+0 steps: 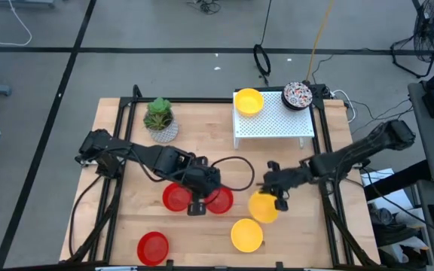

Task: Pick & Place Mini bowls
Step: Stack the yellow bowl on top of the yellow bowl on the shelf

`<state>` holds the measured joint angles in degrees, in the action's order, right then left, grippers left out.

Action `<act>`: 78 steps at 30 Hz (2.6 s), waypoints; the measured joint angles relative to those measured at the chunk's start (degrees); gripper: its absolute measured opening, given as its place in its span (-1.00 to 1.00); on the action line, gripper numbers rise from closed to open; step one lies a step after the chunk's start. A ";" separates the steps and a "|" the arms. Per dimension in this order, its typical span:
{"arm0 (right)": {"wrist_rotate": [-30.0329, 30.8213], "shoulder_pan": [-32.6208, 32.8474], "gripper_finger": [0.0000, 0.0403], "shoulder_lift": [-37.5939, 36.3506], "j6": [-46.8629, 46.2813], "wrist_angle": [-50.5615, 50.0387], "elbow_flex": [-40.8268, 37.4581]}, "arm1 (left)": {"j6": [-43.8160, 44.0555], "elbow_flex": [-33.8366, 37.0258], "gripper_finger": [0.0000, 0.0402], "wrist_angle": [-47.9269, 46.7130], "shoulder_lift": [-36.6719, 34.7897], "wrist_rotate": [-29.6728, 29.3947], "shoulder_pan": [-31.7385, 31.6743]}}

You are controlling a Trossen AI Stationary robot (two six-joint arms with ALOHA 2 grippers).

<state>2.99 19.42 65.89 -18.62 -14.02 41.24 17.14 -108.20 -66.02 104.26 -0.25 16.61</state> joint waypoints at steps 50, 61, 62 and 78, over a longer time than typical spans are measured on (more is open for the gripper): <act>-0.23 -60.07 -0.72 11.99 15.03 -3.36 25.92 | -7.42 0.02 -0.81 -11.89 -14.72 -22.38 -2.18; -0.45 -56.50 -0.26 3.29 18.26 -3.08 25.91 | -6.01 0.02 -0.81 -12.72 -14.72 -22.29 -2.18; -1.43 -55.49 -0.26 2.04 18.26 -4.79 25.91 | -5.81 0.02 -0.81 -12.71 -14.72 -22.29 -2.18; -11.74 -14.19 -0.46 -4.20 5.15 -0.64 9.68 | 4.63 0.02 -0.81 -13.97 -14.70 -20.28 0.03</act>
<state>-8.75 5.24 61.70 -13.47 -14.66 50.92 21.76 -108.18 -79.99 89.56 -20.53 16.64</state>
